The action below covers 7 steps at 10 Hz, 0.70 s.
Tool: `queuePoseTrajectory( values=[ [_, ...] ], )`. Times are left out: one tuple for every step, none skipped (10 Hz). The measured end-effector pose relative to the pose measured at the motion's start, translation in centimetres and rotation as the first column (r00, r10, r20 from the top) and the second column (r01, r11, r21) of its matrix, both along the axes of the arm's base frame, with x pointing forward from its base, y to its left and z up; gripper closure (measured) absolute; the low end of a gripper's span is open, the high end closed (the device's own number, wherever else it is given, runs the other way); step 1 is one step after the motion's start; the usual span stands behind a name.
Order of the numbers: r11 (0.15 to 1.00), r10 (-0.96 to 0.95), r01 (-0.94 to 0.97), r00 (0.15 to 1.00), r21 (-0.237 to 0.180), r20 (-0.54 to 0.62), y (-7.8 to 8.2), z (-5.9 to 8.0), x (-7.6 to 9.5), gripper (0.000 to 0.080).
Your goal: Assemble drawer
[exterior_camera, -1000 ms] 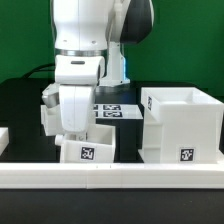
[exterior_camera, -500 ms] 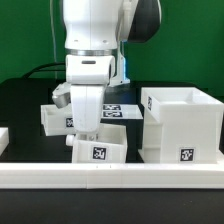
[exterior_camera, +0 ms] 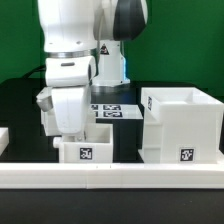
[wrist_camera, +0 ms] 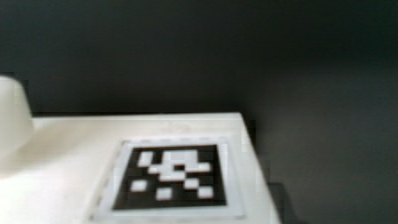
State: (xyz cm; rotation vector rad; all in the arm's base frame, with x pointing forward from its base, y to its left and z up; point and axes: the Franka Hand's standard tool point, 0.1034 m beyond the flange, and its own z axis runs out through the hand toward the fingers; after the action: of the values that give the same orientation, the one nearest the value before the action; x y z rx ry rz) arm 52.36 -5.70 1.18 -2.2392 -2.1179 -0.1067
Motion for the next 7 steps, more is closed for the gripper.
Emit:
queuePoseTrajectory(
  values=[
    [1.000, 0.021, -0.021, 1.000, 0.001, 0.000, 0.54, -0.06, 0.23, 0.0758],
    [0.999, 0.040, -0.040, 0.999, 0.003, 0.000, 1.04, -0.37, 0.39, 0.0758],
    [0.999, 0.053, -0.053, 0.999, 0.001, 0.000, 1.19, -0.51, 0.41, 0.0758],
    [0.999, 0.049, -0.049, 0.999, 0.000, -0.001, 1.05, -0.53, 0.38, 0.0758],
    [0.999, 0.048, -0.048, 0.999, 0.001, -0.002, 1.05, -0.59, 0.34, 0.0758],
    [0.999, 0.048, -0.048, 0.999, 0.001, -0.002, 1.04, -0.60, 0.33, 0.0758],
    [0.999, 0.044, -0.044, 0.999, -0.001, -0.003, 1.32, -0.52, 0.52, 0.0758]
  ],
)
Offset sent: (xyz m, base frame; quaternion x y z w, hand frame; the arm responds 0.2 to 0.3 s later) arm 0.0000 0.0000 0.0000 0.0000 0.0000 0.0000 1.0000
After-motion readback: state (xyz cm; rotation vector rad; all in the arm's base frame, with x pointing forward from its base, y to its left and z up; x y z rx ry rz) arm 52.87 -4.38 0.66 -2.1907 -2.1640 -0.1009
